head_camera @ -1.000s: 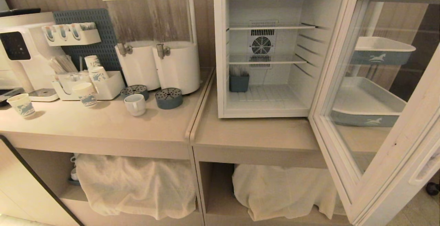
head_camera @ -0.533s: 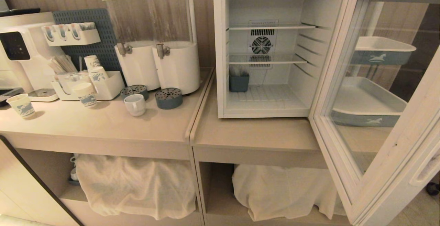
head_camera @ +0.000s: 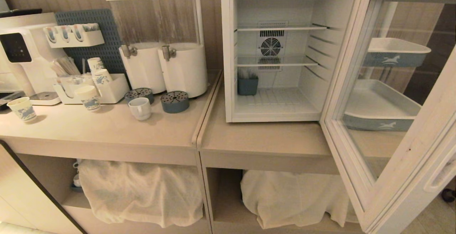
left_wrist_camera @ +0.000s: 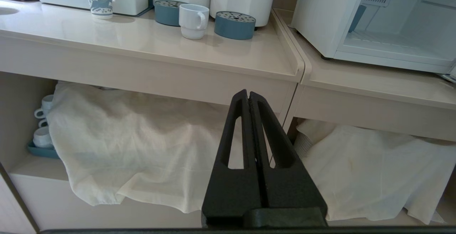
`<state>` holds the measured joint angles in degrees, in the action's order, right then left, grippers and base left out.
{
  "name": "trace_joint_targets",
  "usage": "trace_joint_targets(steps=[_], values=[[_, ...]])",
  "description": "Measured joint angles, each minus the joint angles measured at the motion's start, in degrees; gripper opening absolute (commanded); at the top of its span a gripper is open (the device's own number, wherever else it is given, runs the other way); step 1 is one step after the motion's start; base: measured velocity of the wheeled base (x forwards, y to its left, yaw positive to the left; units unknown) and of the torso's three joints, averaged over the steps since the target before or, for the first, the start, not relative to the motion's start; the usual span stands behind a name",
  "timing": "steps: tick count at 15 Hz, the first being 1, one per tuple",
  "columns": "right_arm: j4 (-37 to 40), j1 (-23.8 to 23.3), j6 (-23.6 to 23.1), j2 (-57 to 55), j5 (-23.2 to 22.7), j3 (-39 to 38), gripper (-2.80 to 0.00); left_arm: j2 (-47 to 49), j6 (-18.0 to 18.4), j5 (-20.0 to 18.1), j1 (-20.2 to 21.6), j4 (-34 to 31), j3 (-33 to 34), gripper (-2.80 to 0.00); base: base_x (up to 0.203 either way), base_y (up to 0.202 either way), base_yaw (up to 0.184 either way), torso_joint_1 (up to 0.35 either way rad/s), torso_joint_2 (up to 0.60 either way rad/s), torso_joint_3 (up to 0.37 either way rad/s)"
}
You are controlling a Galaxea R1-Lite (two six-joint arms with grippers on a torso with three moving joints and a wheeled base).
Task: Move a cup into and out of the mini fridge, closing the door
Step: Close the freezer door
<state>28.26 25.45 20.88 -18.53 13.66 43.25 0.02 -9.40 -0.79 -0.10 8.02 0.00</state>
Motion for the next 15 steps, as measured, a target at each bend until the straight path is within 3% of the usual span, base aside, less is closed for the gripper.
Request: trace_joint_targets(steps=[2, 4, 7, 9, 12, 15], values=[[0.54, 5.11, -1.77, -3.79, -3.04, 0.48, -2.80, 0.00, -0.02, 0.02, 0.00, 0.00, 0.00, -2.80, 0.000, 0.000, 0.000, 0.000, 0.00, 0.000], [0.85, 6.95, -1.60, -7.84, -4.13, 1.13, -2.80, 0.00, 0.00, 0.00, -0.01, 0.00, 0.00, -2.80, 0.000, 0.000, 0.000, 0.000, 0.00, 0.000], [-1.23, 7.13, 5.47, -16.34, -4.83, 3.61, -2.80, 0.00, 0.00, 0.00, 0.00, 0.00, 0.00, -2.80, 0.000, 0.000, 0.000, 0.000, 0.00, 0.000], [-3.19, 5.18, 11.95, -21.11, -8.72, 5.99, -2.80, 0.00, -0.02, 0.02, 0.00, 0.00, 0.00, -2.80, 0.000, 0.000, 0.000, 0.000, 0.00, 0.000], [-5.72, 0.77, 16.56, -24.90, -18.65, 7.81, -2.80, 0.00, -0.02, 0.01, 0.00, 0.00, 0.00, -2.80, 0.000, 0.000, 0.000, 0.000, 0.00, 0.000], [-10.48, -6.45, 21.56, -26.12, -21.79, 6.58, -2.80, 0.00, -0.02, 0.01, 0.00, 0.00, 0.00, -2.80, 0.000, 0.000, 0.000, 0.000, 0.00, 0.000]])
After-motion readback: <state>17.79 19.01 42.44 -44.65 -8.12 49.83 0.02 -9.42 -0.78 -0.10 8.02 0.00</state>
